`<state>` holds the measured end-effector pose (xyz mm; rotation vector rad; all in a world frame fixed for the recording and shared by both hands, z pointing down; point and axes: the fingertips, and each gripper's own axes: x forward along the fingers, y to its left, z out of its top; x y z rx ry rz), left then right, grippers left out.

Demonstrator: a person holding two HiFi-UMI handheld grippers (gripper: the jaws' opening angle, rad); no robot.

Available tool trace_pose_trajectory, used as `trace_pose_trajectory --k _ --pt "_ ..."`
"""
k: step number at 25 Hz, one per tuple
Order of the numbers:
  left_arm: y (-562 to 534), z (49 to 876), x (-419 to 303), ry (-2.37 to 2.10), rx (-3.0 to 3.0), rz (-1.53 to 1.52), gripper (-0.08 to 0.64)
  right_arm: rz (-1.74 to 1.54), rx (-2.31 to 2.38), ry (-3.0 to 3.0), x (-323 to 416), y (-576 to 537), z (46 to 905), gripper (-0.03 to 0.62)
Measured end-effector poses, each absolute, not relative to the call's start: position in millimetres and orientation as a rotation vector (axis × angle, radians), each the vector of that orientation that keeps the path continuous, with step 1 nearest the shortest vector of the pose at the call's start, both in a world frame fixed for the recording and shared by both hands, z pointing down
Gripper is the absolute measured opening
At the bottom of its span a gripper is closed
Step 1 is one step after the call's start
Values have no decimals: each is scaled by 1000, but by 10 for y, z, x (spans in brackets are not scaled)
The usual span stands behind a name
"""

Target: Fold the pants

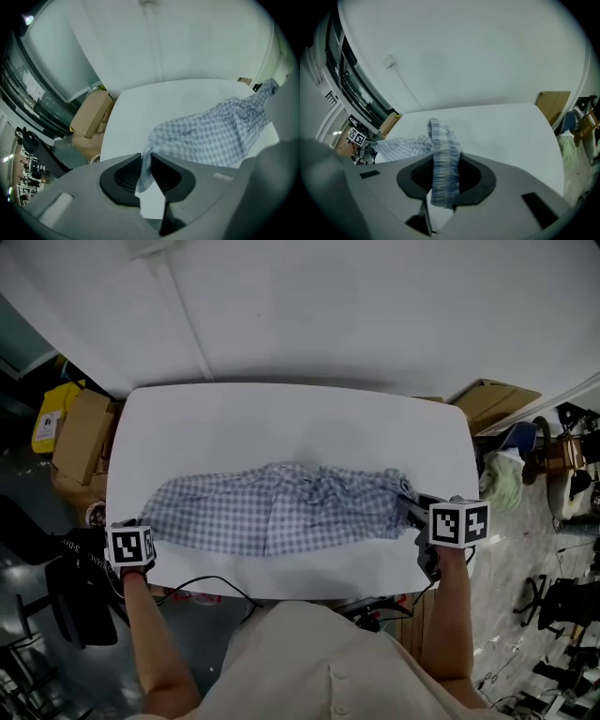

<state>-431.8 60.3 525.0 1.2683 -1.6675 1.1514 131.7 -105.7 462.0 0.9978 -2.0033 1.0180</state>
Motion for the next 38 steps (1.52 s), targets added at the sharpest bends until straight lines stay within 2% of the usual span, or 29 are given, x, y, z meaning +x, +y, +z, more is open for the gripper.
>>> trace_pose_trajectory --k 7,12,16,22,26,32,35,38 --pt "38 4330 -4076 -1817 1474 1083 63 1045 1072 -1957 1789 -1104 4687 103" --pt "-594 3749 -2997 -1643 1913 692 63 1069 1060 -1965 1831 -1086 4803 103" --pt "-795 4068 -1937 -1283 2044 499 63 1079 1055 -1956 1852 -1088 4919 103" --pt "-782 4679 -805 -931 2071 545 55 1086 1053 -1953 1979 -1099 5113 103" --pt "-772 4918 -410 -823 2080 618 26 1112 1065 -1928 2115 -1085 5255 104" --pt "-748 4946 -1 -681 2135 697 28 1170 1102 -1922 2408 -1102 5307 104" --pt "-819 4917 289 -584 2208 743 29 1096 1108 -1910 2490 -1142 5403 135" --pt "-908 4854 595 -484 2283 786 78 1048 1167 -1886 2642 -1184 5444 166"
